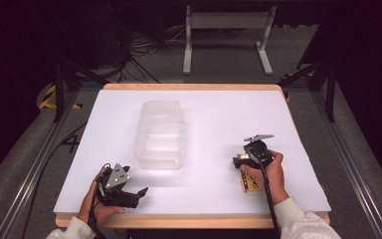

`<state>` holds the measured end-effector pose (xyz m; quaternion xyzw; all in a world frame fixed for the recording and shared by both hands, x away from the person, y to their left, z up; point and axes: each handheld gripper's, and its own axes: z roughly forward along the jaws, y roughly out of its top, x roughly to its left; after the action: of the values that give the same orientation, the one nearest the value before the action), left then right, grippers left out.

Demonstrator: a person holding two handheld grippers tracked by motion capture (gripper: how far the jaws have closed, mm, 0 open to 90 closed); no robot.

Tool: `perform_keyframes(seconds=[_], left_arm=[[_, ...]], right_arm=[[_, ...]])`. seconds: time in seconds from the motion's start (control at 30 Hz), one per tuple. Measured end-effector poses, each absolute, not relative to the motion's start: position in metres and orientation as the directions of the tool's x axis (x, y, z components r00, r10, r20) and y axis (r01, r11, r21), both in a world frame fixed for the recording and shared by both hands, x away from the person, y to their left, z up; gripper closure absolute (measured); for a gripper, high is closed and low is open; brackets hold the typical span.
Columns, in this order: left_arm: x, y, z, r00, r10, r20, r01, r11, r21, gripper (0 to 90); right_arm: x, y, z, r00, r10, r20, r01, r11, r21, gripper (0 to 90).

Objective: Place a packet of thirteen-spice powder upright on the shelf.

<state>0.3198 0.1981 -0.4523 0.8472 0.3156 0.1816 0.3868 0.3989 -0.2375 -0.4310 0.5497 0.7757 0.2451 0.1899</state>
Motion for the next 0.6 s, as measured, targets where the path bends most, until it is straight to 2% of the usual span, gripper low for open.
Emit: perform_keyframes(seconds=[0.2,0.6], left_arm=[[0.32,0.199,-0.452,0.733,0.677,0.067,0.394,-0.502,0.77,5.8],[0.319,0.199,-0.451,0.731,0.679,0.069,0.391,-0.5,0.772,5.7]], right_arm=[[0.396,-0.236,-0.425,-0.36,0.932,-0.033,0.739,0.307,0.6,26.7],[0.365,-0.253,-0.38,-0.414,0.91,0.019,0.621,0.267,0.737,28.9]])
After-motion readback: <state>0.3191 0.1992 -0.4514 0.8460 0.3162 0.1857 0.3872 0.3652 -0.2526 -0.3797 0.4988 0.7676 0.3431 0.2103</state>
